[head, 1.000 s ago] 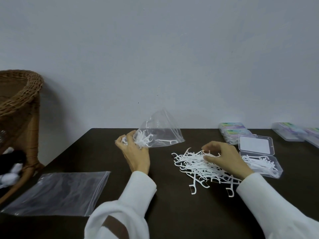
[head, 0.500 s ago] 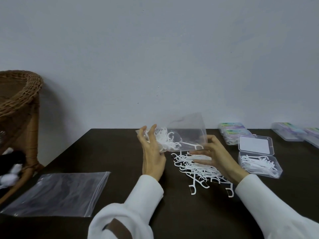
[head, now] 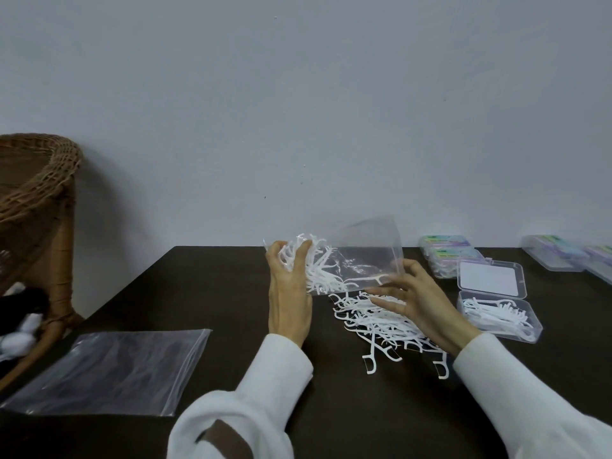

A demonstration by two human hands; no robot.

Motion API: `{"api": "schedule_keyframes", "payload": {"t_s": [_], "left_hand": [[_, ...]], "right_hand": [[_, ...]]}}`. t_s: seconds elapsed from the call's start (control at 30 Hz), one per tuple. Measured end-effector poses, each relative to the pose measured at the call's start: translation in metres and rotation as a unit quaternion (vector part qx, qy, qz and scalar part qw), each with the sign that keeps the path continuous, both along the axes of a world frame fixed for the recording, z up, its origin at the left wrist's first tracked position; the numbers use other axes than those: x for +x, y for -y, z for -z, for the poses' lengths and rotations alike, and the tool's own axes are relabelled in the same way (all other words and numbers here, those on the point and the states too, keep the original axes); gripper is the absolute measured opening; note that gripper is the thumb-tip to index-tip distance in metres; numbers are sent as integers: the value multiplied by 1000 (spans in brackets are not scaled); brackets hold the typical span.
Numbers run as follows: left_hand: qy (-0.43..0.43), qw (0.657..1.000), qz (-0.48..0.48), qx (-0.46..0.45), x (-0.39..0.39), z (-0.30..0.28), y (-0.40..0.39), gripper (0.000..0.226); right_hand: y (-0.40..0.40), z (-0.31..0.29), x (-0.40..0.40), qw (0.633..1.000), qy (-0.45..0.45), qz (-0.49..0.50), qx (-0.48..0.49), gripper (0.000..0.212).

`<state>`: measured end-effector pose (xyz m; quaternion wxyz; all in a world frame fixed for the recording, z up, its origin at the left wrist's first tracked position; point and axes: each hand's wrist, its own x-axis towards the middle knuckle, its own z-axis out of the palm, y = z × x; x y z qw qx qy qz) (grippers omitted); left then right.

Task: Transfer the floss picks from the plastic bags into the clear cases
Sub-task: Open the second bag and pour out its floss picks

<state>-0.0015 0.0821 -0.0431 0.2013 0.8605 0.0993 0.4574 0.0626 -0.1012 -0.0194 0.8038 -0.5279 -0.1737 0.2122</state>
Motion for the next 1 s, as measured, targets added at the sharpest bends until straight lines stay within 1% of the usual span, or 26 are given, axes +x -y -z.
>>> {"api": "schedule_keyframes", "payload": {"t_s": [0.03, 0.1, 0.13, 0.23, 0.3, 0.33, 0.43, 0.53, 0.63, 0.77, 0.87, 0.93, 1.0], "left_hand": [[-4, 1000, -5, 5, 1, 0, 0, 75], [13, 1000, -11, -9, 1, -3, -1, 54], [22, 1000, -14, -5, 0, -4, -1, 55], [44, 999, -9, 21, -1, -1, -3, 79], [30, 999, -11, 18, 0, -2, -2, 90], [28, 999, -8, 21, -1, -2, -2, 92], [23, 999, 4, 40, -1, -3, 0, 91], [17, 997, 5, 78, 3, 0, -4, 92], [12, 994, 10, 108, 5, 1, -6, 91], [31, 994, -3, 103, 2, -3, -3, 92], [47, 989, -2, 137, 1, -5, 0, 93], [49, 986, -2, 159, 2, -5, 1, 95], [39, 985, -8, 167, 3, -3, 1, 96]], "right_hand": [[1, 0, -1, 1000, -16, -14, 14, 9], [3, -2, -4, 997, -55, -38, 46, 14], [3, -2, -4, 996, -62, -45, 46, 16], [0, 0, -5, 997, -50, -57, -1, 17], [-2, 2, -4, 997, -53, -57, -27, 18], [-1, 3, -3, 996, -61, -58, -36, 18], [0, 6, -1, 992, -90, -65, -53, 17], [-1, 6, -2, 989, -93, -74, -87, 19], [-3, 5, -6, 988, -92, -74, -100, 36], [-5, 4, -7, 988, -96, -64, -105, 41], [-4, 3, -7, 988, -96, -65, -103, 42], [-6, 3, -9, 989, -95, -61, -94, 52], [-7, 4, -8, 993, -89, -21, -73, 61]]}}
